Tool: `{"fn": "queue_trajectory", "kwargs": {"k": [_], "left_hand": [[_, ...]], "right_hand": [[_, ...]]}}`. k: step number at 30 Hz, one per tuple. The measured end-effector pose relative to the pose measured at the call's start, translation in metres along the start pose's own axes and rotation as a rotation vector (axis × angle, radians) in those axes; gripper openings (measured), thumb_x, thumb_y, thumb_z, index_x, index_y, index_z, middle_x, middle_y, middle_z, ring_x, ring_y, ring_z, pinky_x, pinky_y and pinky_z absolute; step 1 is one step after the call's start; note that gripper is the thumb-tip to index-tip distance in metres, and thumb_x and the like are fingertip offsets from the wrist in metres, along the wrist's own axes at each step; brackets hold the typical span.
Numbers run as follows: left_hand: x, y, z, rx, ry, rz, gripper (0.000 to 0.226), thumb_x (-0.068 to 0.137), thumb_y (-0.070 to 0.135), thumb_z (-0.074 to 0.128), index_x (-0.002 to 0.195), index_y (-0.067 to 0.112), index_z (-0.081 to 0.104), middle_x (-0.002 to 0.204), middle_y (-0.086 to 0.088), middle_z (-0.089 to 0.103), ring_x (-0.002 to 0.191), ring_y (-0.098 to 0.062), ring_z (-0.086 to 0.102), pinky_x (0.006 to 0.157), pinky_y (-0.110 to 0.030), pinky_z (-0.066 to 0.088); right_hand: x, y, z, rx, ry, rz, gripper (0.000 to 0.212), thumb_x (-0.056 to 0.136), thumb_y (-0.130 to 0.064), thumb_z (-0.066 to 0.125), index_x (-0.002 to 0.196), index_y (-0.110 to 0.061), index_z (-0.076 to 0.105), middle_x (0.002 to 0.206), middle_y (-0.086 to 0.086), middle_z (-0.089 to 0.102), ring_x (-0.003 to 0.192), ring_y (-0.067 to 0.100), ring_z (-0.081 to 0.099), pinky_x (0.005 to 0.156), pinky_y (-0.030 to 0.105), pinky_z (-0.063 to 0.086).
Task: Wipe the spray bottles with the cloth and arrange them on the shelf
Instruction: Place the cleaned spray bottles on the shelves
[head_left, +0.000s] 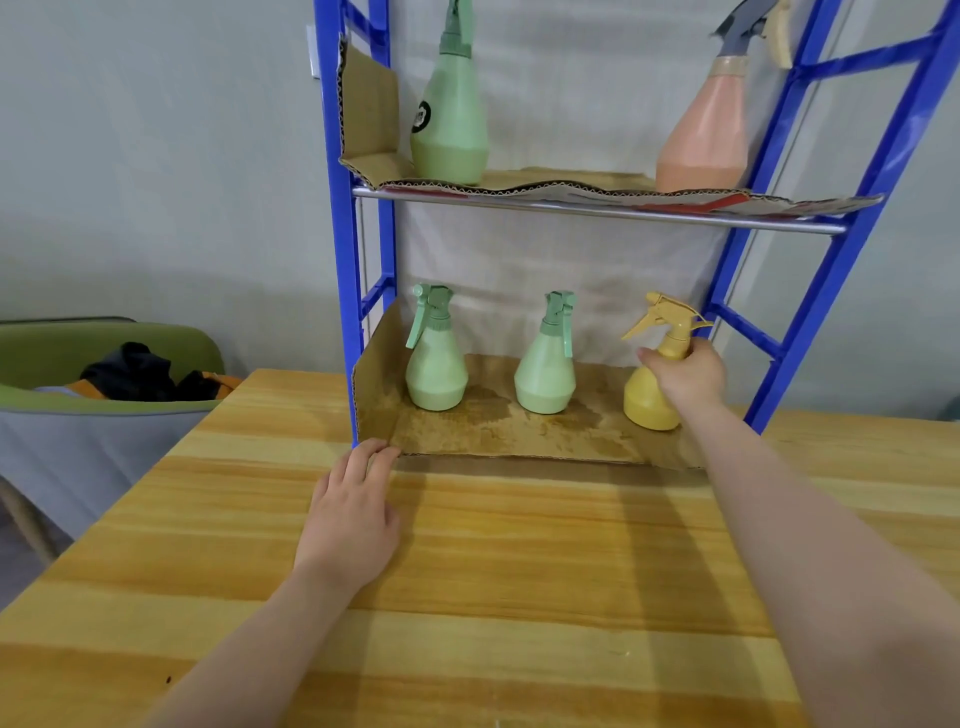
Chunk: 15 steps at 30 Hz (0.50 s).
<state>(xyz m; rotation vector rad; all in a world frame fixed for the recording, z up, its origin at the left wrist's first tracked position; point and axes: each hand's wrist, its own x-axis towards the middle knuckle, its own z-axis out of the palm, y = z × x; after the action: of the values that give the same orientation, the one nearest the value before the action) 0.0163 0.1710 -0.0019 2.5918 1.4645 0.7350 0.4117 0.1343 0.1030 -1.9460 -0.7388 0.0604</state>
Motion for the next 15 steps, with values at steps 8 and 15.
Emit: {"fn": "queue_trajectory", "kwargs": {"k": [8,15], "left_hand": [[0.001,0.001,0.000,0.004,0.004,0.000,0.062,0.083,0.012,0.054,0.143,0.020,0.041,0.147,0.002,0.037,0.136,-0.021,0.037,0.110,-0.039,0.035],[0.001,0.001,-0.001,0.001,-0.001,-0.003,0.062,0.082,0.012,0.054,0.143,0.019,0.042,0.147,0.002,0.038,0.136,-0.021,0.038,0.110,-0.039,0.035]], "right_hand": [[0.005,0.014,-0.015,0.275,-0.212,-0.020,0.048,0.079,-0.022,0.081,0.123,-0.020,0.061,0.123,0.001,0.063,0.115,0.024,0.057,0.101,0.044,0.047],[0.011,0.010,-0.019,0.282,-0.325,-0.087,0.052,0.087,-0.015,0.074,0.134,-0.018,0.054,0.127,0.000,0.061,0.118,0.022,0.056,0.099,0.038,0.044]]}}
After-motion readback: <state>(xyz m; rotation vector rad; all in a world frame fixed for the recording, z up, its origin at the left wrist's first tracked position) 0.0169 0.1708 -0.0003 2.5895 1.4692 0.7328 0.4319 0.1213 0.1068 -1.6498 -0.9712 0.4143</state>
